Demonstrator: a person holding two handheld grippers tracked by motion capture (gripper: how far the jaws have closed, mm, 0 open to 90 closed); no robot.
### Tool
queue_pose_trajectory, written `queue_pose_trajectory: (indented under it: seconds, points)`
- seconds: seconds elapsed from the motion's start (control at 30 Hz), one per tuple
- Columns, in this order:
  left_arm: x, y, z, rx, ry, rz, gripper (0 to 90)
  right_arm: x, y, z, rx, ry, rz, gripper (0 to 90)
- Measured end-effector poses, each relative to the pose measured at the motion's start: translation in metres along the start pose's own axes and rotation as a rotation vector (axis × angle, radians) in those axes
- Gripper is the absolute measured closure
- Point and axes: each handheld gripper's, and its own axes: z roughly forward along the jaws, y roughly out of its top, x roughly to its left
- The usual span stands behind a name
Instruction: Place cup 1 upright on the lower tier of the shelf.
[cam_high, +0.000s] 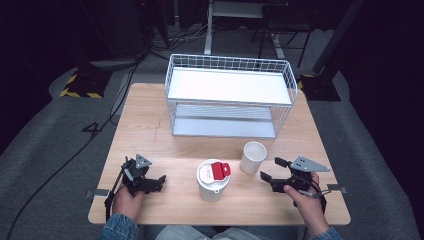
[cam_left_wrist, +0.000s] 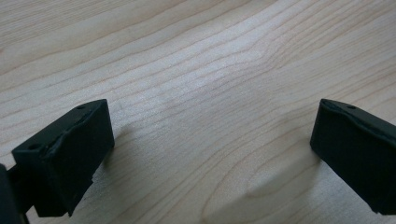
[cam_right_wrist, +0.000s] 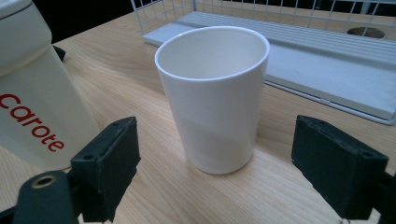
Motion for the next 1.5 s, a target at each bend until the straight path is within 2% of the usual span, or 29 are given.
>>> queue_pose_trajectory:
  seconds: [0.27, 0.4, 0.67, 0.77, 0.9, 0.97, 1.27, 1.5]
  points:
    - [0.000, 0.000, 0.000, 0.000, 0.000, 0.001, 0.1, 0.004, 0.006, 0.027, 0.002, -0.012, 0.002, 15.9]
    - [0.000, 0.000, 0.000, 0.000, 0.000, 0.001, 0.1, 0.006, 0.007, 0.041, 0.015, -0.015, -0.019, 15.2]
    - [0.000, 0.000, 0.000, 0.000, 0.000, 0.001, 0.1, 0.005, 0.007, 0.061, 0.026, -0.034, -0.029, 15.6]
    - [0.000, 0.000, 0.000, 0.000, 0.000, 0.001, 0.1, 0.004, 0.005, 0.068, 0.026, -0.044, -0.019, 17.0]
    - [0.000, 0.000, 0.000, 0.001, 0.000, 0.001, 0.1, 0.002, 0.004, 0.070, 0.021, -0.037, -0.023, 20.7]
    - [0.000, 0.000, 0.000, 0.000, 0.000, 0.000, 0.1, 0.003, 0.005, 0.069, 0.024, -0.044, -0.045, 21.9]
    - [0.000, 0.000, 0.000, 0.001, 0.000, 0.001, 0.1, 0.004, 0.005, 0.068, 0.032, -0.050, -0.055, 22.2]
    - [0.000, 0.000, 0.000, 0.001, 0.000, 0.001, 0.1, 0.005, 0.011, 0.065, 0.018, -0.056, -0.065, 22.2]
